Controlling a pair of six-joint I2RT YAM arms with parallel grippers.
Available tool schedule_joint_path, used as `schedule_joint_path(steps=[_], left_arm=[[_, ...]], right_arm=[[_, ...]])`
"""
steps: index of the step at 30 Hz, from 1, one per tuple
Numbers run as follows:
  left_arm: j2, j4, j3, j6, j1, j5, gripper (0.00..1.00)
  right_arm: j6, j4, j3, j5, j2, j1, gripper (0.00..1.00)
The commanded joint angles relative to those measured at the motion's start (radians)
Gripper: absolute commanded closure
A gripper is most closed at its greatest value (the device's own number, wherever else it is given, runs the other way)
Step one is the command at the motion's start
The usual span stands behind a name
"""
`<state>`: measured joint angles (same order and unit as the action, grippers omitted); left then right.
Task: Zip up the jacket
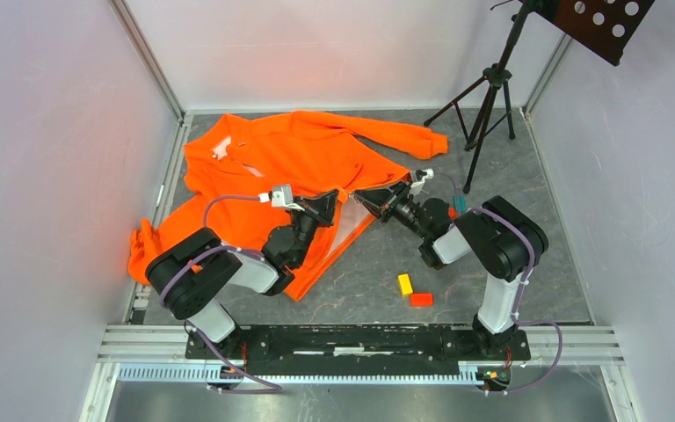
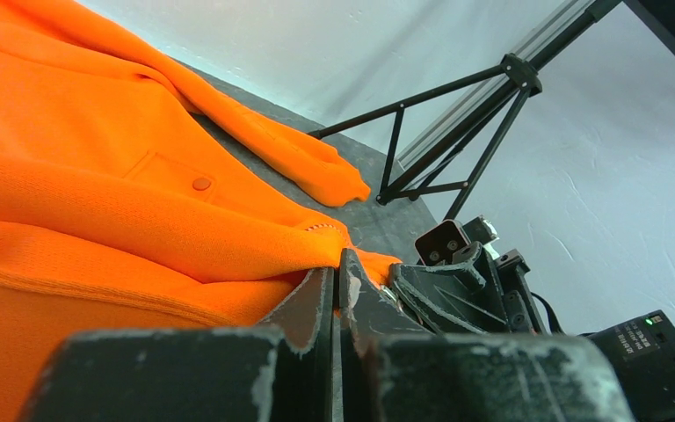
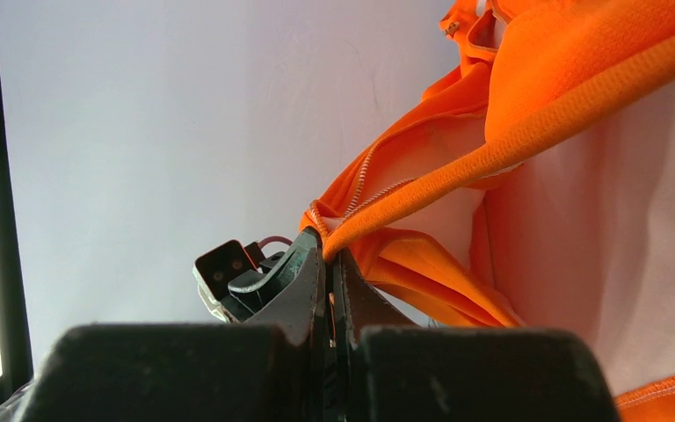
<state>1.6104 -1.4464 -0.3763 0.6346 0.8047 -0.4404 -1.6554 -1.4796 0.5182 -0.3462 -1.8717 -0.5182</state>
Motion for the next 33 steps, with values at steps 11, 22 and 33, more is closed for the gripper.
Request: schedule_joint_path(steps=[11,22,33], left_arm=[[-0.006,-0.067,-0.016,-0.015,0.007,-0.008,0.98],[0.005,-0.066,-0.015,-0.003,0.007,-0.007,0.98],[0.013,-0.075,-0.016,0.006,0.007,0.0,0.98]], right_arm=[[0.011,-0.479,0.033,-0.005,0.0,-0.001,1.0],[0.009,-0.478,0.034,-0.002,0.002,-0.008,1.0],[0.002,-0.478,0.046,-0.001,-0.003,-0.018,1.0]])
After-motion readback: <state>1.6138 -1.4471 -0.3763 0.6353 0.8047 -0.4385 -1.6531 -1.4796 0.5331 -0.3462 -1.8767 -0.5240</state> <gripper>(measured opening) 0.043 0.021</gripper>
